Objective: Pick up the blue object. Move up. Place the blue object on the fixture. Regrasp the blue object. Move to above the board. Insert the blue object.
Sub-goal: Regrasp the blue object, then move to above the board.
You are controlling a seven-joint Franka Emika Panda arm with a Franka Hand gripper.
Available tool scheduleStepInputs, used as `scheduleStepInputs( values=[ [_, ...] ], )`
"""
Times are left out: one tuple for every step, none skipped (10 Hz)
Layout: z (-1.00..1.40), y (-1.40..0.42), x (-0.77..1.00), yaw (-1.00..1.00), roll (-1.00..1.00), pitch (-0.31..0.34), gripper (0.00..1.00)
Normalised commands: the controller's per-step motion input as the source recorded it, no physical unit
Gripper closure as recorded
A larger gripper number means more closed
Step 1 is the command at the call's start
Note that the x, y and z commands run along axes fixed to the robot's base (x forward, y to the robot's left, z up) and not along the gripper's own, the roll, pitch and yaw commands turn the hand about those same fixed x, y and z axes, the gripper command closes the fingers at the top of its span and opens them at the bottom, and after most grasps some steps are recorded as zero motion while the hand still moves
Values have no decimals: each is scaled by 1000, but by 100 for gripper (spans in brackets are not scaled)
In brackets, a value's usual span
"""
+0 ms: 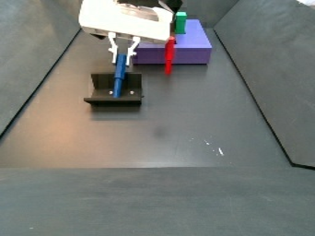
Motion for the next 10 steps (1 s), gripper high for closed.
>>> scheduleStepInputs(
  values=[
    [0,0,0,0,0,0,100],
    [0,0,0,0,0,0,100],
    [1400,0,0,0,0,0,100],
    [1400,18,6,18,-8,-6,100],
    [1400,33,-27,-7,-121,-44,100],
    [1400,37,-29,-1,-95,-58,100],
    [1400,24,-10,-24,-47,-8,100],
    [1400,23,-14,-29,-32,8,100],
    [1400,19,-35,-29,-22,23,100],
    [764,10,-10,-19,-12,36,100]
  ],
)
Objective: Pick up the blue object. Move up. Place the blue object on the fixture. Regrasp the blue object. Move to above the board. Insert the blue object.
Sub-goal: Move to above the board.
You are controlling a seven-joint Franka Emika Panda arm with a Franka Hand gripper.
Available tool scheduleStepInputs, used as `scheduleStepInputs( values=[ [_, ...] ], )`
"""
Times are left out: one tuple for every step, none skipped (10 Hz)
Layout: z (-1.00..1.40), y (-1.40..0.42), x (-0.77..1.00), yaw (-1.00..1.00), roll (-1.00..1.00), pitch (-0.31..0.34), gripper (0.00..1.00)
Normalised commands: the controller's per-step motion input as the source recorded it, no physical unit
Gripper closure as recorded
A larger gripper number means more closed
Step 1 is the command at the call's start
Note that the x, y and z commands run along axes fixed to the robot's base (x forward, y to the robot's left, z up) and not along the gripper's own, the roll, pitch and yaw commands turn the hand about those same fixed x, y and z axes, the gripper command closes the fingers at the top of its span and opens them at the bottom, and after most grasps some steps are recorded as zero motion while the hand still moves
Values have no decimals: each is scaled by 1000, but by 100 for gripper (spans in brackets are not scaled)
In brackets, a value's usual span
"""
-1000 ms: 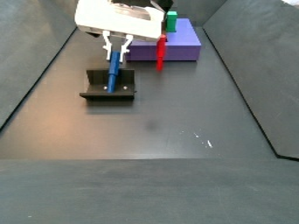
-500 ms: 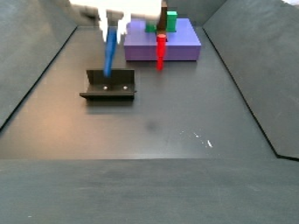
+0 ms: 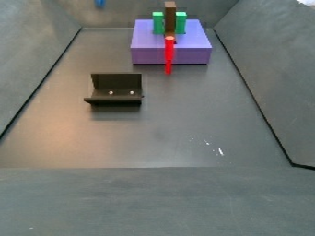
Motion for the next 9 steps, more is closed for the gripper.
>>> scheduleStepInputs(
  values=[
    [261,3,18,-13,0,61,100],
    [268,-1400,-822,-176,-1000,242,100],
    [284,-1400,-838,-169,-1000,242,100],
    [308,-1400,-895,-149,-1000,245,100],
    [281,-1400,-894,-136,-1000,253,100],
    [287,-1400,-871,-113,-1000,268,100],
    [301,-1400,-909,-95,-1000,278,100],
    [123,-498,-347,-70,-1000,289,100],
    [39,-178,-125,-55,-1000,291,100]
  ],
)
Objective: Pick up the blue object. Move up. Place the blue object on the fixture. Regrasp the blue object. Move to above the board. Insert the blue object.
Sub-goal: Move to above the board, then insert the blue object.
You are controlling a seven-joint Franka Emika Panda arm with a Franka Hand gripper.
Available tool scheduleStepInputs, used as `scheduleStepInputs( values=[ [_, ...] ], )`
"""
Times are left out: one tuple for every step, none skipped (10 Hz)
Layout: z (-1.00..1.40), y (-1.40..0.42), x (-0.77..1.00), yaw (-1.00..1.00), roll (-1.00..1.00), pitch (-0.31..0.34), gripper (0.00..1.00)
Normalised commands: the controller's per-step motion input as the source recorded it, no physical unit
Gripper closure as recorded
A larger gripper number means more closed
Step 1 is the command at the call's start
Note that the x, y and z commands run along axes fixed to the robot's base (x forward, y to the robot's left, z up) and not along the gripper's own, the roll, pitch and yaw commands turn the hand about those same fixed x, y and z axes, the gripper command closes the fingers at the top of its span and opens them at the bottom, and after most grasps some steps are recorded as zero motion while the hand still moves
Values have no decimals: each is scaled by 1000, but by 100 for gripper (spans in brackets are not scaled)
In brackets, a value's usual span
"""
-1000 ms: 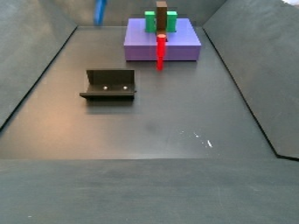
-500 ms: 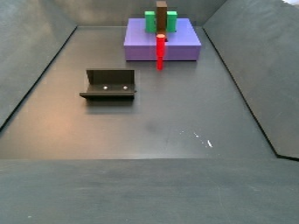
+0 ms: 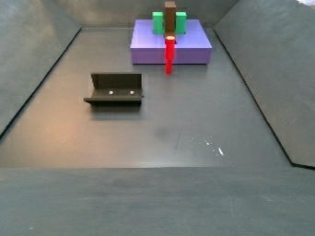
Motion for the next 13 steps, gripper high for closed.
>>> scheduleStepInputs(
  values=[
    [0,-74,-49,-41,-1000,278,100],
    [38,-47,-64,-14,-952,226,100],
    [10,-6,-46,5,-644,111,100],
    [-7,6,-41,3,-510,67,100],
    [9,10,-54,1,-303,15,100],
    [3,16,-52,-1,-211,-12,100],
    [-137,-106,-23,0,-73,34,100],
    [-271,-691,-331,100,-79,37,100],
    [-349,-980,-217,63,0,99,100],
    [-394,-1000,-169,94,0,91,100],
    [-357,-960,-191,123,31,26,100],
    [-323,-911,-200,129,123,0,100],
    [-289,-883,-217,137,164,0,100]
  ],
)
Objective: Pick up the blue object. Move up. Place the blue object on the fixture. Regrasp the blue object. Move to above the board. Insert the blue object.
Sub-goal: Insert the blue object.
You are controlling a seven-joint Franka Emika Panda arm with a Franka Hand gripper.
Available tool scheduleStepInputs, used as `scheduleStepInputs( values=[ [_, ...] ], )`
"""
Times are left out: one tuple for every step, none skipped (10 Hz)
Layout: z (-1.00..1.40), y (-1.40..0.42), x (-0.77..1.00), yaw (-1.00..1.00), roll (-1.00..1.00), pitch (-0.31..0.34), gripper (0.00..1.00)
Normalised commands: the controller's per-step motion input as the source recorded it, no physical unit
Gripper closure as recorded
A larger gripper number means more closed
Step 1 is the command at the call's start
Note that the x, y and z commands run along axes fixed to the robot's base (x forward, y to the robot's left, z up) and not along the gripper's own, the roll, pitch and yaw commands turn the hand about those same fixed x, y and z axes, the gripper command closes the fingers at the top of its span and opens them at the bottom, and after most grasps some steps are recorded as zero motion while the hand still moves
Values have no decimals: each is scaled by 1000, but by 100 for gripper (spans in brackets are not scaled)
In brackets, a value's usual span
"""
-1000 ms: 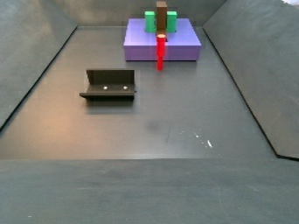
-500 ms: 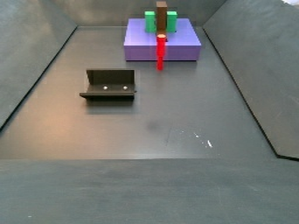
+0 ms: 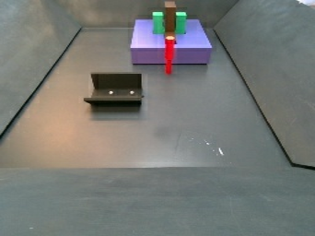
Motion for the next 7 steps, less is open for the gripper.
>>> scheduleStepInputs(
  values=[
    [-369,-826,-74,177,154,0,100],
    [-511,-363,177,131,0,0,100],
    [-554,0,657,134,-276,-71,100],
    [-697,-240,620,340,-173,-113,100],
    [-700,-237,577,400,-133,-120,100],
    [-491,-160,449,517,30,-13,100],
    [-294,0,417,551,229,0,100]
  ],
)
